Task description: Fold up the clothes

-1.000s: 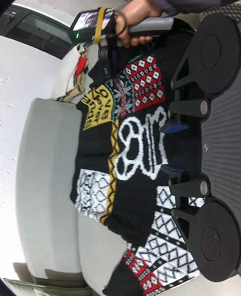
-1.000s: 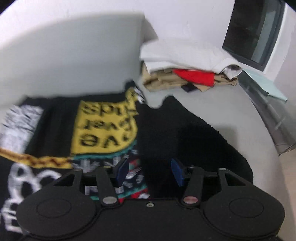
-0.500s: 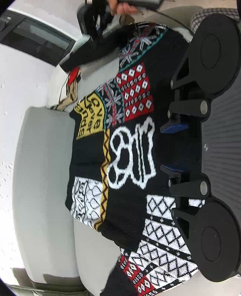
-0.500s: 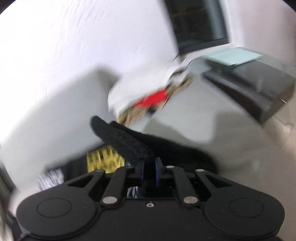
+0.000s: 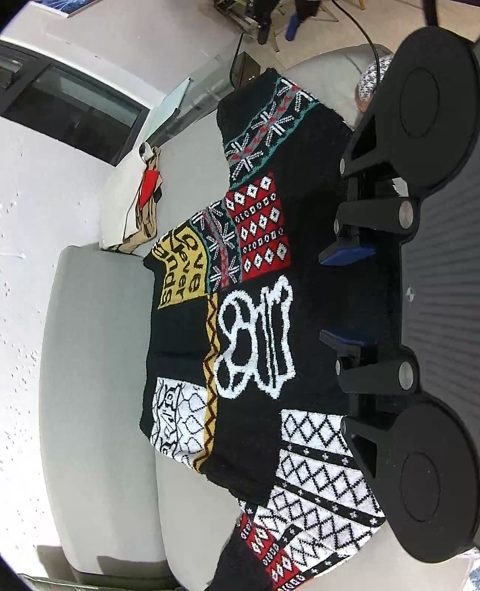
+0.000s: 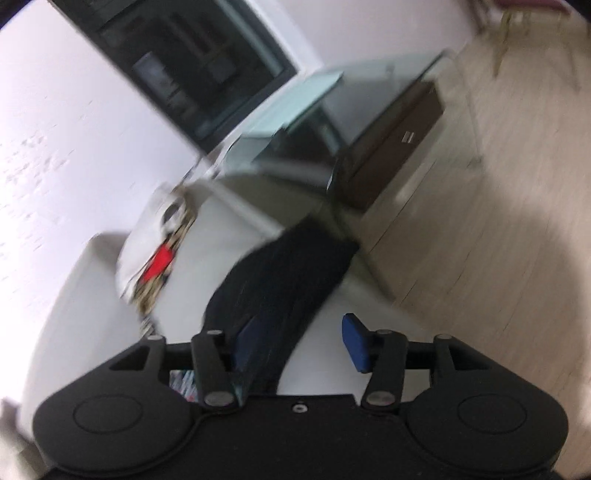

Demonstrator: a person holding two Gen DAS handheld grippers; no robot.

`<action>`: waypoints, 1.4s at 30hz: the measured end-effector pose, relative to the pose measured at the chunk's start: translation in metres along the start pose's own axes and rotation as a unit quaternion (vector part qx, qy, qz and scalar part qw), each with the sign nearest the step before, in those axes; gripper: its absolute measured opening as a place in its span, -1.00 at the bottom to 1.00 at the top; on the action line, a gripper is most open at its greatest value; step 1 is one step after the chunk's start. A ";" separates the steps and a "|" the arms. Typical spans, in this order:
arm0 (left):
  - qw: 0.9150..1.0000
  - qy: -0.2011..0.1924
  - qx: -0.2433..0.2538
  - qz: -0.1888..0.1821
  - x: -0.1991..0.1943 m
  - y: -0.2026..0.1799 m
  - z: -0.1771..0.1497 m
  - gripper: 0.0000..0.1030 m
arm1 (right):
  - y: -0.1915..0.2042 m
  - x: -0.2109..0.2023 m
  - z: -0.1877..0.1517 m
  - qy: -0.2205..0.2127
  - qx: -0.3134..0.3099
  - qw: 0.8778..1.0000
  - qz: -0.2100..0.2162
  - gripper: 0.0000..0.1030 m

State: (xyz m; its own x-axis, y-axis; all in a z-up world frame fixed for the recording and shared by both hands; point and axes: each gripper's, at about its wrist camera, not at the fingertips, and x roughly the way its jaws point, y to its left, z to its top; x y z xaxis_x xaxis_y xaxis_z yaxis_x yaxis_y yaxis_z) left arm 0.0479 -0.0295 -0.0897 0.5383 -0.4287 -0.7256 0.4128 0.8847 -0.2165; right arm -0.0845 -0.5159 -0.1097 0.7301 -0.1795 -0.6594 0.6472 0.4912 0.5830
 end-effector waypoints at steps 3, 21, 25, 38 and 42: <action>1.000 0.008 0.002 0.010 0.007 -0.002 -0.009 -0.23 | 0.001 0.007 -0.025 0.043 -0.002 0.999 0.031 0.01; 0.998 0.025 0.007 0.066 0.069 0.024 -0.039 -0.83 | 0.076 0.041 -0.110 0.024 -0.211 0.977 -0.012 -0.83; 0.996 0.056 0.018 0.062 0.082 0.022 -0.044 -0.83 | 0.076 0.039 -0.101 -0.007 -0.199 0.979 -0.029 -0.86; 0.996 0.030 0.036 0.074 0.030 0.018 -0.054 -0.57 | 0.093 -0.004 -0.125 0.086 -0.191 0.977 0.023 0.28; 0.995 0.022 0.042 0.085 0.006 0.003 -0.054 -0.43 | 0.105 -0.033 -0.141 0.093 -0.210 0.972 0.052 0.28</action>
State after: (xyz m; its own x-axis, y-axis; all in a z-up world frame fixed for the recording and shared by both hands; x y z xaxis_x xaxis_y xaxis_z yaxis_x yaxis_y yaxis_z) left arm 0.0125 -0.0190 -0.1301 0.5737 -0.2632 -0.7756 0.3796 0.9246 -0.0330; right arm -0.0716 -0.3380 -0.0932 0.7090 0.0271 -0.7047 0.3977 0.8098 0.4313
